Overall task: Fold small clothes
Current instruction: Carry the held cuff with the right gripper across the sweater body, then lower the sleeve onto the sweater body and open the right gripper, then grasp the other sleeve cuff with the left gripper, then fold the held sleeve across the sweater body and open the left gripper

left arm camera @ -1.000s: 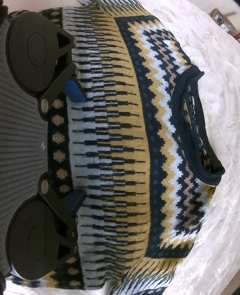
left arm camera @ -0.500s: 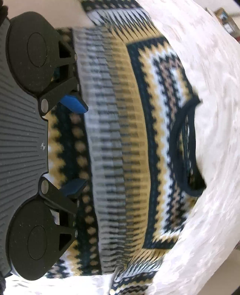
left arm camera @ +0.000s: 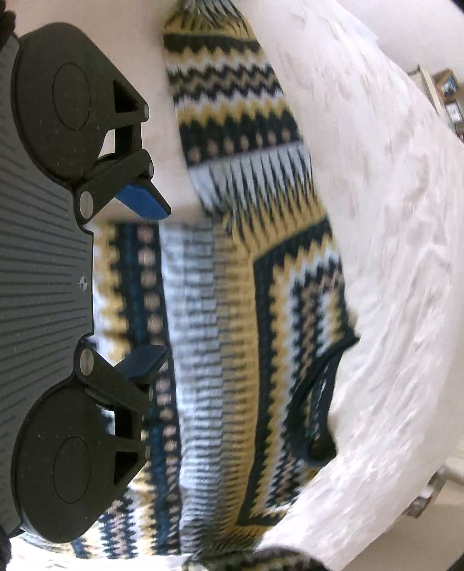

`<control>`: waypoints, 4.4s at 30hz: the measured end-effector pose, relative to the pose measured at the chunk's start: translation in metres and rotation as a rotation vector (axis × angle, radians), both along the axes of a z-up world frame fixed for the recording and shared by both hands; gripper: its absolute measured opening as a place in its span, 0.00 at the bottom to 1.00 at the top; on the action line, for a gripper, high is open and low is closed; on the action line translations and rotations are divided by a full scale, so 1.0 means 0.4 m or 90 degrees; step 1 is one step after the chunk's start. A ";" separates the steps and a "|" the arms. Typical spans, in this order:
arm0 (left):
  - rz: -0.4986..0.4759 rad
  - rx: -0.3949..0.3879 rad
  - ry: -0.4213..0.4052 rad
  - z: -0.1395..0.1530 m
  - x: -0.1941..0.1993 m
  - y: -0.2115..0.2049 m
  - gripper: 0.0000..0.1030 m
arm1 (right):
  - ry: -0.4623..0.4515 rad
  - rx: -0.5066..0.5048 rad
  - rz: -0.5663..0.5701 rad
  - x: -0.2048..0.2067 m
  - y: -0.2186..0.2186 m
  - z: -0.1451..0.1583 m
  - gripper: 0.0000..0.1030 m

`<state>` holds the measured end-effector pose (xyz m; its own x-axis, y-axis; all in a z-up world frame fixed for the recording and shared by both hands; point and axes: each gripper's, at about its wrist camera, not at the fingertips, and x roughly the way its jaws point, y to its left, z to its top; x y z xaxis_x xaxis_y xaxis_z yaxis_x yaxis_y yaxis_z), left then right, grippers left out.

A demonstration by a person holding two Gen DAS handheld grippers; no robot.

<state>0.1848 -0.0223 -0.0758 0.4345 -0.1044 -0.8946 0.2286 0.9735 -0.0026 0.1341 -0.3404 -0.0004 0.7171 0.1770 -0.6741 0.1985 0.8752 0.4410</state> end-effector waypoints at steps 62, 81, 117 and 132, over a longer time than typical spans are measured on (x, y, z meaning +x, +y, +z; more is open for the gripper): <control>0.033 -0.109 -0.104 0.079 0.112 -0.013 0.08 | 0.135 0.017 -0.030 -0.096 -0.132 -0.291 0.99; 0.103 0.031 0.013 -0.165 0.209 0.009 0.10 | 0.147 0.043 -0.069 0.177 -0.273 -0.386 0.84; 0.105 -0.014 -0.016 -0.175 0.195 0.034 0.11 | 0.115 -0.037 -0.084 0.222 -0.220 -0.349 0.71; 0.097 -0.055 0.008 -0.146 0.192 0.071 0.47 | 0.203 -0.092 -0.072 0.090 -0.223 -0.392 0.84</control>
